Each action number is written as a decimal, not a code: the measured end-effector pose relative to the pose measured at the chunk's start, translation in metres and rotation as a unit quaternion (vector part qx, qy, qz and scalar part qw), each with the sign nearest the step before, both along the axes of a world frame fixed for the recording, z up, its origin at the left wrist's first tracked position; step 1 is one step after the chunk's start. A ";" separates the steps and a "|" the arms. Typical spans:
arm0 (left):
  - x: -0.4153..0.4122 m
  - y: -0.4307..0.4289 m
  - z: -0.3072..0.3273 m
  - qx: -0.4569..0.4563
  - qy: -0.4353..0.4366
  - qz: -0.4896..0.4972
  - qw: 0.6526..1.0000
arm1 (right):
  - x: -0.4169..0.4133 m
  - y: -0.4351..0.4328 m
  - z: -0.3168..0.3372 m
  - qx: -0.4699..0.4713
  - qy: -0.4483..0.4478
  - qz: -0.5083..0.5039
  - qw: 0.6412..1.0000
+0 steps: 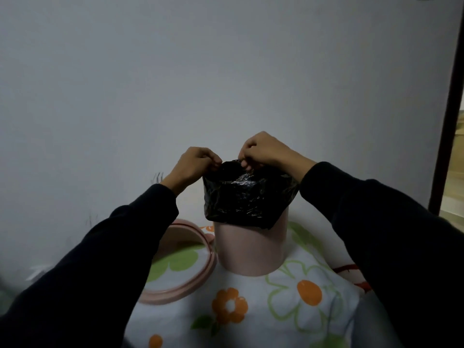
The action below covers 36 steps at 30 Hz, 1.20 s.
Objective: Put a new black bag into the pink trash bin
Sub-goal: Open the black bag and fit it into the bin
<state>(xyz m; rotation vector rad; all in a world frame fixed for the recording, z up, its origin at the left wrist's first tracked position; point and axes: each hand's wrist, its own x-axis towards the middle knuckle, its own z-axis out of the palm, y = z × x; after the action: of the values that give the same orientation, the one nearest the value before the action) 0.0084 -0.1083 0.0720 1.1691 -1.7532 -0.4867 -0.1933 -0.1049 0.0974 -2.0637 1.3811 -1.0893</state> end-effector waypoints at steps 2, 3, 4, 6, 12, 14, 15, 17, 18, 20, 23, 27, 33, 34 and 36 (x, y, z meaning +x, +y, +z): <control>0.007 0.011 -0.006 -0.003 0.041 0.000 0.999 | 0.015 0.010 0.000 -0.045 -0.001 -0.001 0.999; 0.011 0.017 -0.008 -0.005 0.051 0.005 0.999 | 0.025 0.015 0.001 -0.066 0.010 -0.001 0.998; 0.014 0.021 -0.010 -0.006 0.058 0.008 0.998 | 0.034 0.019 0.001 -0.084 0.022 0.001 0.996; 0.025 0.029 -0.012 -0.007 0.074 0.006 0.997 | 0.058 0.031 0.002 -0.113 0.046 0.016 0.992; 0.057 0.051 -0.024 -0.010 0.125 0.037 0.991 | 0.122 0.046 -0.014 -0.137 0.015 0.074 0.988; 0.066 0.055 -0.032 0.001 0.136 0.050 0.989 | 0.136 0.045 -0.025 -0.133 -0.009 0.082 0.988; 0.072 0.057 -0.036 0.008 0.140 0.059 0.988 | 0.143 0.044 -0.032 -0.131 -0.021 0.083 0.988; 0.083 0.057 -0.046 0.021 0.147 0.078 0.986 | 0.155 0.042 -0.045 -0.134 -0.042 0.074 0.987; 0.087 0.055 -0.052 0.027 0.149 0.086 0.985 | 0.159 0.040 -0.051 -0.136 -0.050 0.068 0.987; 0.094 0.052 -0.064 0.035 0.151 0.106 0.982 | 0.167 0.035 -0.067 -0.131 -0.057 0.066 0.988; 0.103 0.046 -0.082 0.042 0.137 0.132 0.981 | 0.173 0.025 -0.089 -0.097 -0.042 0.077 0.991; 0.118 0.039 -0.107 0.048 0.106 0.191 0.975 | 0.176 0.011 -0.115 -0.053 0.007 0.074 0.996; 0.137 0.041 -0.143 0.118 0.035 0.235 0.964 | 0.166 0.002 -0.148 0.036 0.028 0.068 0.997; 0.142 0.041 -0.149 0.139 0.032 0.235 0.962 | 0.165 0.002 -0.152 0.051 0.027 0.061 0.997; 0.153 0.038 -0.164 0.180 0.028 0.242 0.953 | 0.164 0.002 -0.160 0.079 0.040 0.044 0.995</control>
<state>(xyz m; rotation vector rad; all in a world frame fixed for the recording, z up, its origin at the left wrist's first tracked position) 0.1617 -0.0703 -0.0921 1.7630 -1.2916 -0.5422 -0.0293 -0.1034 -0.0628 -2.0505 1.3541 -0.8424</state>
